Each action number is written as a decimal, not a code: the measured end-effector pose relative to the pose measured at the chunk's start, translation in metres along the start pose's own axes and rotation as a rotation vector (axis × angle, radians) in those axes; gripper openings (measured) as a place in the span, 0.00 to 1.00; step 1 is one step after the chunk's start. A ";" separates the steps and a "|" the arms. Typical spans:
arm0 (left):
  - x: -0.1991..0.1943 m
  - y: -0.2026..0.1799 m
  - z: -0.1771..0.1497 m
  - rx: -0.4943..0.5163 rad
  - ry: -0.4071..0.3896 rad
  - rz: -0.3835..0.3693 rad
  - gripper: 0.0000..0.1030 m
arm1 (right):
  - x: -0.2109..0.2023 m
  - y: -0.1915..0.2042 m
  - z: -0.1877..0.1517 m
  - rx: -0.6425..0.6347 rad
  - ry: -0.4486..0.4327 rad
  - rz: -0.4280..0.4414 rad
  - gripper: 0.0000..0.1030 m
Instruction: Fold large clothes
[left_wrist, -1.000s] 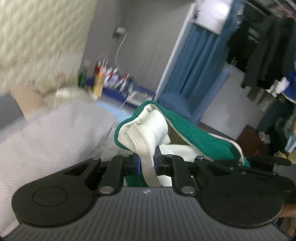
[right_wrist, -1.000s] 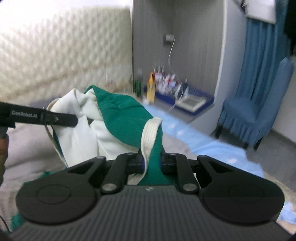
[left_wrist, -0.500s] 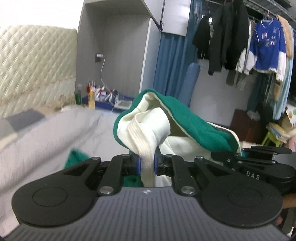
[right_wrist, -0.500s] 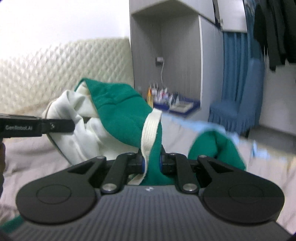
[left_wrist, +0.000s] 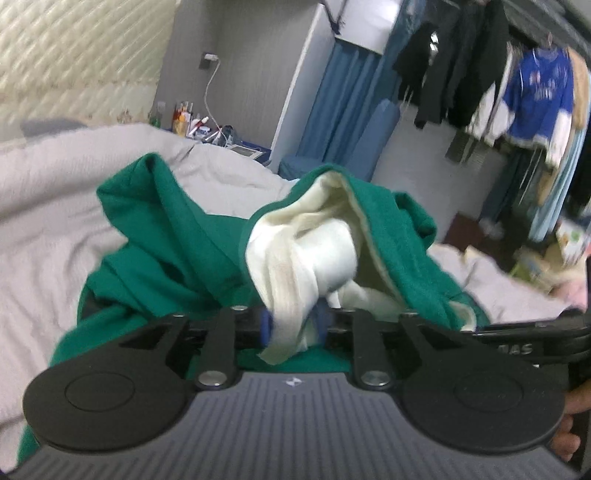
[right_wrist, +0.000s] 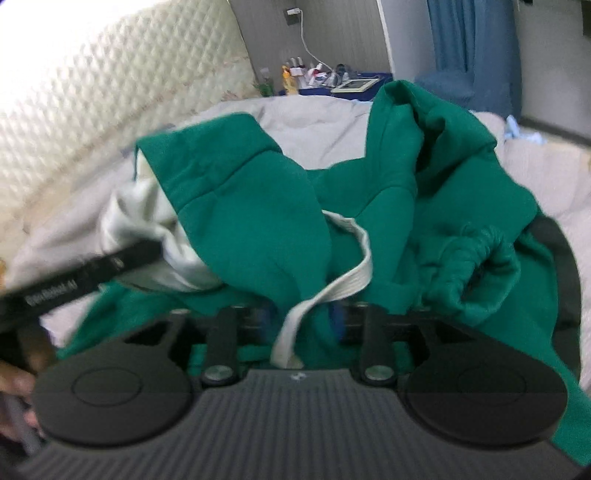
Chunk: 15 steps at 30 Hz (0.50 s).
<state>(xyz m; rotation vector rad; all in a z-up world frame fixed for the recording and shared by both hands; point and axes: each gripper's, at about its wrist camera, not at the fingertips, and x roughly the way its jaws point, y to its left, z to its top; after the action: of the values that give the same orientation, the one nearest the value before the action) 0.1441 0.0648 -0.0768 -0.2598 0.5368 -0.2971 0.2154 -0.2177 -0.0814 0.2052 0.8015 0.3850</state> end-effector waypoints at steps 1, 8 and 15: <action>-0.005 0.003 0.001 -0.020 -0.007 -0.012 0.47 | -0.006 -0.001 0.000 0.013 -0.010 0.025 0.54; -0.045 0.021 0.018 -0.139 -0.152 -0.120 0.76 | -0.051 -0.010 0.020 0.071 -0.223 0.099 0.70; -0.027 0.031 0.022 -0.197 -0.156 -0.147 0.77 | -0.022 -0.020 0.025 0.156 -0.222 0.172 0.73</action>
<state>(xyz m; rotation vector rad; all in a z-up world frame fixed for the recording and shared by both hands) 0.1397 0.1069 -0.0563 -0.5102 0.3935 -0.3633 0.2249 -0.2457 -0.0562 0.4566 0.5965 0.4533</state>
